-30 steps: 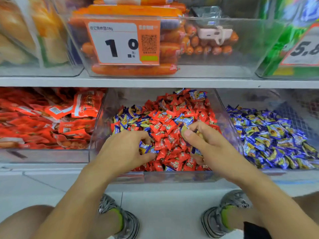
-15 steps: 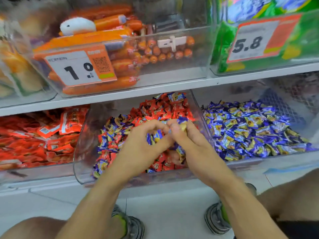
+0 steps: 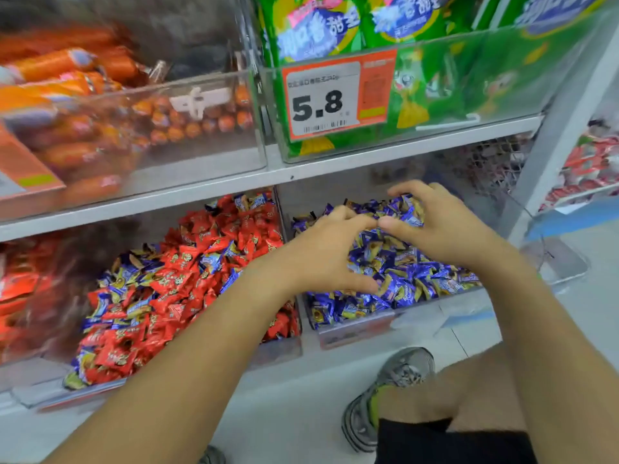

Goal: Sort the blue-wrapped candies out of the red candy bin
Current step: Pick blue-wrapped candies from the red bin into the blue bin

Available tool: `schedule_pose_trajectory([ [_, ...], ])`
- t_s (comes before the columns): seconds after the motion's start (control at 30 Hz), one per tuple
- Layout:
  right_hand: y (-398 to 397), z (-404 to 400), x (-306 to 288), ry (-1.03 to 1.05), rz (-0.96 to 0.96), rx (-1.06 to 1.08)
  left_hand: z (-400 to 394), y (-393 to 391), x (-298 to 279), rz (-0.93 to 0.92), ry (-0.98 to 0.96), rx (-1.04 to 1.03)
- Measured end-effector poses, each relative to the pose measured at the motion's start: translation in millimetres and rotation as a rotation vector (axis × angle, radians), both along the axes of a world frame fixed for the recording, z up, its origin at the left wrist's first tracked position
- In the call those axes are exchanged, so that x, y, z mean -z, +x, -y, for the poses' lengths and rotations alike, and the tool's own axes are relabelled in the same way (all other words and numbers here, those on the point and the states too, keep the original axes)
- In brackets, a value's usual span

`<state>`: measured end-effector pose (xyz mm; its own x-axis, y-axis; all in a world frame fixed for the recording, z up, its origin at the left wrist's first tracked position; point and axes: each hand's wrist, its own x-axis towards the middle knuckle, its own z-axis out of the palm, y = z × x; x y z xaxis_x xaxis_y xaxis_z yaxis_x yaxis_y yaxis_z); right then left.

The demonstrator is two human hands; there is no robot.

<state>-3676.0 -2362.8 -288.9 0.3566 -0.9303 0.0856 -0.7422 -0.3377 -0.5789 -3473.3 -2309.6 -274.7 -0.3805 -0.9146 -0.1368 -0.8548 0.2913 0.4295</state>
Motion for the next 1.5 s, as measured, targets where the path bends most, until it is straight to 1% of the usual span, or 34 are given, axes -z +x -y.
schedule_pose_trajectory([
  [0.03, -9, 3, -1, 0.011, -0.004, -0.010, -1, 2, 2, -0.003, -0.052, -0.010],
  [0.07, -15, 4, -4, 0.015, 0.032, -0.021, -4, 5, 3, -0.037, -0.142, -0.037],
  [0.17, -25, 0, -6, 0.027, 0.239, -0.057, -29, 28, 5, -0.208, -0.463, -0.169],
  [0.23, -21, -7, -5, 0.001, 0.263, -0.082, -50, 53, 8, -0.247, -0.603, -0.288],
  [0.27, -16, -11, -4, -0.031, 0.254, -0.091, -60, 67, 12, -0.231, -0.622, -0.335],
  [0.3, -8, -16, -5, -0.067, 0.252, -0.097, -69, 82, 16, -0.201, -0.595, -0.361],
  [0.37, 17, -29, -11, -0.120, 0.255, -0.125, -82, 112, 27, -0.104, -0.459, -0.329],
  [0.47, 71, -55, -25, -0.114, 0.210, -0.309, -91, 142, 40, 0.028, -0.301, -0.222],
  [0.57, 123, -69, -29, -0.160, 0.036, -0.534, -90, 157, 43, 0.136, -0.293, -0.206],
  [0.63, 151, -66, -28, -0.192, -0.130, -0.626, -89, 171, 44, 0.190, -0.320, -0.215],
  [0.7, 171, -61, -23, -0.201, -0.307, -0.645, -90, 190, 46, 0.160, -0.333, -0.268],
  [0.77, 186, -57, -14, -0.185, -0.447, -0.633, -93, 208, 51, 0.089, -0.319, -0.313],
  [0.87, 204, -54, 1, -0.170, -0.568, -0.604, -97, 226, 56, -0.025, -0.295, -0.331],
  [0.93, 212, -51, 8, -0.176, -0.544, -0.593, -101, 234, 55, -0.108, -0.275, -0.333],
  [1.03, 213, -45, 9, -0.202, -0.447, -0.593, -108, 238, 49, -0.213, -0.275, -0.367],
  [1.1, 208, -43, 10, -0.213, -0.397, -0.603, -108, 239, 46, -0.277, -0.328, -0.433],
  [1.13, 205, -42, 10, -0.213, -0.359, -0.603, -107, 238, 44, -0.275, -0.389, -0.462],
  [1.2, 201, -43, 8, -0.179, -0.228, -0.567, -102, 234, 42, -0.248, -0.504, -0.501],
  [1.23, 200, -44, 5, -0.160, -0.161, -0.529, -97, 231, 41, -0.245, -0.526, -0.504],
  [1.3, 199, -45, -3, -0.125, -0.042, -0.464, -89, 225, 42, -0.213, -0.494, -0.459],
  [1.37, 203, -44, -8, -0.037, 0.033, -0.437, -82, 221, 46, -0.078, -0.430, -0.418],
  [1.43, 211, -40, -7, -0.009, 0.005, -0.417, -78, 222, 48, 0.058, -0.348, -0.432],
  [1.5, 220, -32, 1, -0.073, -0.158, -0.424, -76, 228, 47, 0.054, -0.271, -0.457],
])
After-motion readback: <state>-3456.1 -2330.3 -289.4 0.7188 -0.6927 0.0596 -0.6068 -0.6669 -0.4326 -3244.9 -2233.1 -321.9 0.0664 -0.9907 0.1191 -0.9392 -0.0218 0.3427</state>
